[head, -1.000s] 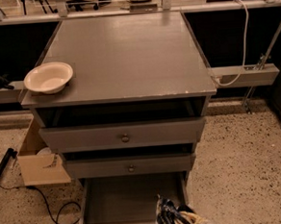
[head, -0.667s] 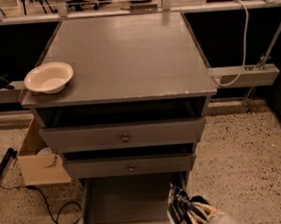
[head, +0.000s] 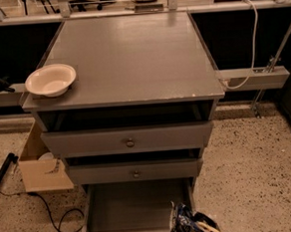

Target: Pick blue chip bag from bottom drawer and place on counter

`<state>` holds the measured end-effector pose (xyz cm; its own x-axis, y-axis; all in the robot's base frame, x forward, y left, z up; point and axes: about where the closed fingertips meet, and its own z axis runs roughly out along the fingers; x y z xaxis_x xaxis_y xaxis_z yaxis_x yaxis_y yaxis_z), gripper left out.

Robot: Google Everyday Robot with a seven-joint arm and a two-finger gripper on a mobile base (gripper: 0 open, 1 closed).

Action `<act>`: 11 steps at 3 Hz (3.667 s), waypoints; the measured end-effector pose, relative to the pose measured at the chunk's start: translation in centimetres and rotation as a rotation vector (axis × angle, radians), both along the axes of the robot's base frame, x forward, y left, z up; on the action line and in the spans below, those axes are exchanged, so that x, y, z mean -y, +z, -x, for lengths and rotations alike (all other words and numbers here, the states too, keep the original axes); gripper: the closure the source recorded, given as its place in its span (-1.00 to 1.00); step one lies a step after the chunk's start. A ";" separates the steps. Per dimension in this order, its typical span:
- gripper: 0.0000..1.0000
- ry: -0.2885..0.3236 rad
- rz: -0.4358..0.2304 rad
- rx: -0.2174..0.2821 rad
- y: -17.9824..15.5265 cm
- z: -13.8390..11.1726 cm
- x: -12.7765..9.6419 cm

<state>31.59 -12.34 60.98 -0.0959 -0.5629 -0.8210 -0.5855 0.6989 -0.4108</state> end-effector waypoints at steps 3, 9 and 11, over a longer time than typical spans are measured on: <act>1.00 -0.048 -0.042 0.040 1.3 0.3 2.3; 1.00 -0.032 0.116 0.194 14.2 -12.9 6.5; 1.00 -0.150 0.113 0.326 22.4 -13.0 11.6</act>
Offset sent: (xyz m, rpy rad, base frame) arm -0.0117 -0.0140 -0.0049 0.0612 -0.0197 -0.0659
